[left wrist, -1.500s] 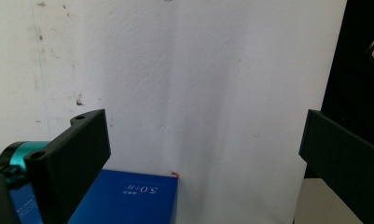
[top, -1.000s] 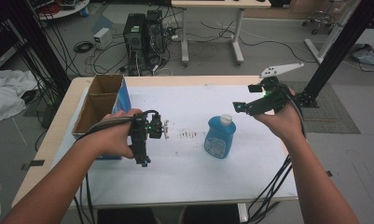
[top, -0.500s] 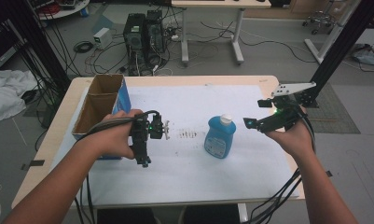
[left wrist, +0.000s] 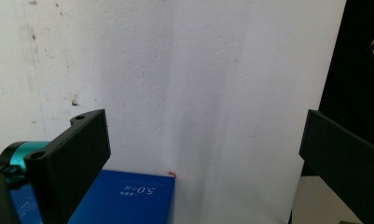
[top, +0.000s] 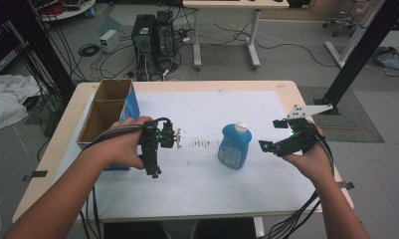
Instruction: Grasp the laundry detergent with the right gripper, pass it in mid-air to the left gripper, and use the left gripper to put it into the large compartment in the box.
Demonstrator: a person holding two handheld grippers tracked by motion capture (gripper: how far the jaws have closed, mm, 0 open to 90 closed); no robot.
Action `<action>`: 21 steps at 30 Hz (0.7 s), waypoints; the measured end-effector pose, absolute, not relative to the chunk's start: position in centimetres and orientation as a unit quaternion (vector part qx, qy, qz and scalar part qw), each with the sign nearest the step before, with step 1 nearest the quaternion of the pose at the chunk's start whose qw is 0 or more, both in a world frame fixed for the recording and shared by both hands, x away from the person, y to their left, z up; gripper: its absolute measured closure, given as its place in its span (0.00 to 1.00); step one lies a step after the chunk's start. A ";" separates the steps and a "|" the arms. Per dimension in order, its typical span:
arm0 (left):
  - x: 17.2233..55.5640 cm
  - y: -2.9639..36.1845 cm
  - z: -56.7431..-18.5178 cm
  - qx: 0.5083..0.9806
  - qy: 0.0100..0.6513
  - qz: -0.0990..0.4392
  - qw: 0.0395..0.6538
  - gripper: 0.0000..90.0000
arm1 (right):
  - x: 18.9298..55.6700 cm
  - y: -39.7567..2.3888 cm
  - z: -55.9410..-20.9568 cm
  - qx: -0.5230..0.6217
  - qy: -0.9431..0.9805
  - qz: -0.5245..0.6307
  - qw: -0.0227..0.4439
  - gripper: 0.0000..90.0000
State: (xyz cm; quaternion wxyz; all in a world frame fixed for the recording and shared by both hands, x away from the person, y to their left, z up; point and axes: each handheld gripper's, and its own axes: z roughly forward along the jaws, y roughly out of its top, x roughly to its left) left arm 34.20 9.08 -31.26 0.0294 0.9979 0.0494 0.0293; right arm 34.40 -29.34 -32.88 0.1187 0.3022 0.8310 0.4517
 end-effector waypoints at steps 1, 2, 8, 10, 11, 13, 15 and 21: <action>34.2 9.1 -31.2 0.998 0.048 0.031 0.028 0.02 | 34.3 -29.3 -33.1 0.302 0.831 0.452 0.116 0.03; 34.2 9.1 -31.2 0.998 0.048 0.031 0.028 0.02 | 34.3 -29.3 -33.1 0.302 0.831 0.452 0.116 0.03; 34.2 9.0 -31.1 0.998 0.048 0.032 0.028 0.02 | 34.0 -28.4 -34.4 0.293 0.837 0.450 0.106 0.03; 34.1 9.0 -31.1 0.998 0.047 0.032 0.028 0.02 | 34.0 -28.1 -34.7 0.292 0.839 0.447 0.104 0.03; 34.1 9.0 -31.1 0.998 0.047 0.032 0.028 0.02 | 34.0 -28.1 -34.7 0.292 0.839 0.447 0.104 0.03; 34.1 9.1 -31.1 0.998 0.049 0.032 0.028 0.02 | 34.0 -28.0 -34.9 0.289 0.840 0.447 0.102 0.03; 34.0 9.1 -31.1 0.998 0.049 0.033 0.028 0.02 | 33.9 -27.5 -35.6 0.288 0.842 0.446 0.097 0.03; 34.0 9.2 -31.1 0.998 0.049 0.033 0.028 0.02 | 34.1 -26.3 -37.0 0.284 0.848 0.439 0.090 0.03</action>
